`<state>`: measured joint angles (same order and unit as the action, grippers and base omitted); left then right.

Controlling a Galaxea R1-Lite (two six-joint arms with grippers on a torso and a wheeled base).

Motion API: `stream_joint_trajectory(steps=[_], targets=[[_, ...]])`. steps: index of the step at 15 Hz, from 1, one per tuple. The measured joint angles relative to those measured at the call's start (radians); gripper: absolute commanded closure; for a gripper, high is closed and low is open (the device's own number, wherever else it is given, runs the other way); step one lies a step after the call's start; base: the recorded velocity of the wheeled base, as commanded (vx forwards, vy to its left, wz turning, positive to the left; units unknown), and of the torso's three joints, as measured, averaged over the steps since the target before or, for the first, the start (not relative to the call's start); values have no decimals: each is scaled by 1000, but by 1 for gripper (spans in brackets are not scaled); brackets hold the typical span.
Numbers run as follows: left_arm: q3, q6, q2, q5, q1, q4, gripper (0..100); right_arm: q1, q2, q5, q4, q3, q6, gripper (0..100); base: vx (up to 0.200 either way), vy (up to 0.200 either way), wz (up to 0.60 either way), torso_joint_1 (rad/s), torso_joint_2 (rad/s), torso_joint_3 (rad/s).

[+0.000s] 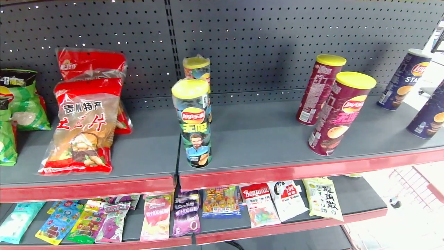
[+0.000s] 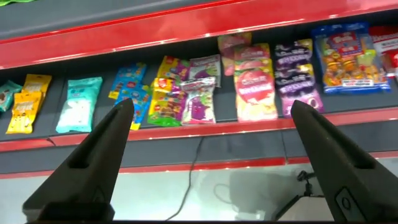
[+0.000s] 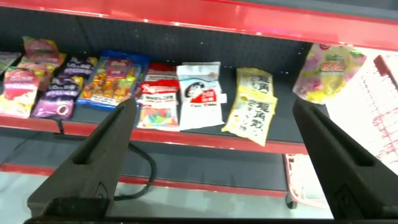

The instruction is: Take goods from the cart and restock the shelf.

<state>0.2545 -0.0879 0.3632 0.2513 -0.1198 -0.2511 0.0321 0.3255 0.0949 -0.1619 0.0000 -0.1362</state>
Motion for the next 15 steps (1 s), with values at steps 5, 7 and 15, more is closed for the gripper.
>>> stream_joint_trajectory(steps=[5,7,15], targets=[[-1,0,-2,1,0,1,0,0,-48,2,90,-1,-5,0,0,-200,0,3,1,8],[-1,0,-3,1,0,1,0,1,-81,4,127,-12,-6,0,0,-200,0,-2,2,5],[0,1,-3,4,0,1,0,2,-111,6,132,-15,-1,0,0,-200,0,3,2,0]])
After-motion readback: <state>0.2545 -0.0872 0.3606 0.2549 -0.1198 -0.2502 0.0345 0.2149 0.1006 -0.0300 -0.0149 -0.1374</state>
